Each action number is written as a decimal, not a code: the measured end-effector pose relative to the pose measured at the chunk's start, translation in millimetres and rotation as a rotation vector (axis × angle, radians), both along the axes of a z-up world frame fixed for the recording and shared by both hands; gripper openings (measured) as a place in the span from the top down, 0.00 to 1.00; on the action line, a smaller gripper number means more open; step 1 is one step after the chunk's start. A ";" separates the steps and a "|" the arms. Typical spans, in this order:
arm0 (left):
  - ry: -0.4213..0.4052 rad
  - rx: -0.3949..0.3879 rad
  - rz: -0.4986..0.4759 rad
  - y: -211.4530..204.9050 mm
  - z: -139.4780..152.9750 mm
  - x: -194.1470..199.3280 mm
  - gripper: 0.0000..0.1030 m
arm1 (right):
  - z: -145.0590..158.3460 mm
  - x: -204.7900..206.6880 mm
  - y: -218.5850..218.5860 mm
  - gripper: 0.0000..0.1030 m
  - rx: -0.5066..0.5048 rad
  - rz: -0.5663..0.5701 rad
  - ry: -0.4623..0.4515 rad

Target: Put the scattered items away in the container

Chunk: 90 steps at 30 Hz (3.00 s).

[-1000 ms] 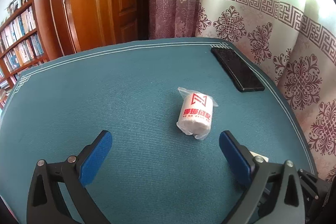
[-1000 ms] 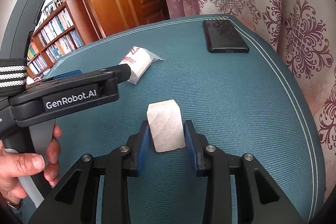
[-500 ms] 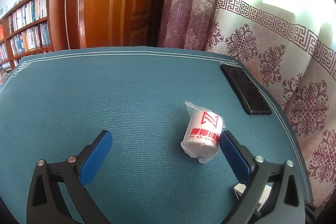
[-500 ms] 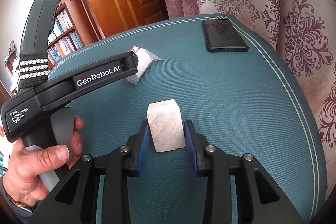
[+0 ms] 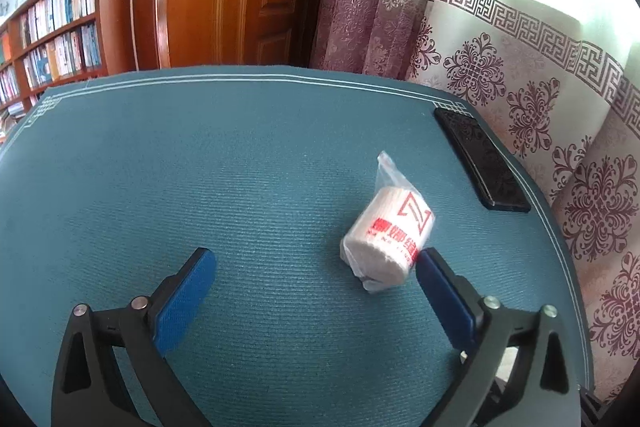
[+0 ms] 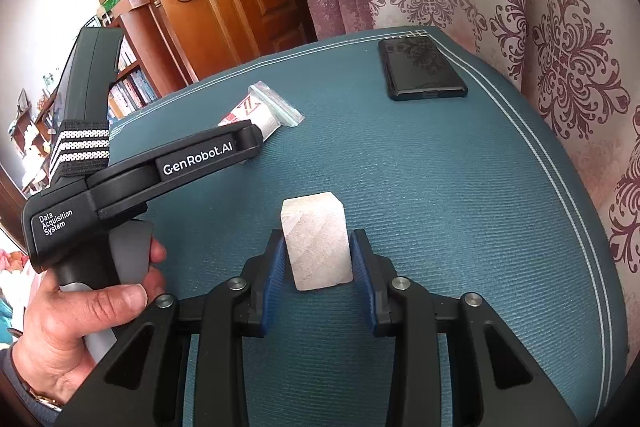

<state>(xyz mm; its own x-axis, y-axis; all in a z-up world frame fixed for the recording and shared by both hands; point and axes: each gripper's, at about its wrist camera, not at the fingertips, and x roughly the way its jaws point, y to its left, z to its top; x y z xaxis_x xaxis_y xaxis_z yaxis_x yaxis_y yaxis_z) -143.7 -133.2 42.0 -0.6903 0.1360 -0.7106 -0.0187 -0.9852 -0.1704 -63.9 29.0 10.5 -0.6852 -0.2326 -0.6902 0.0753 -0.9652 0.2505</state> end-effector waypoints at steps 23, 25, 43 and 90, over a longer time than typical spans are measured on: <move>-0.013 -0.139 -0.205 19.7 2.9 19.4 0.65 | 5.2 3.6 -5.3 0.66 0.019 0.006 0.029; -0.014 -0.157 -0.217 19.3 4.5 21.7 0.68 | 5.2 3.9 -6.3 0.66 0.018 0.010 0.028; 0.011 -0.223 -0.252 15.3 17.1 50.0 0.72 | 13.0 12.9 -15.1 0.67 0.009 0.055 0.061; 0.113 -0.364 -0.124 -82.7 124.0 203.8 0.68 | 10.1 30.1 -46.8 0.69 0.097 0.169 0.151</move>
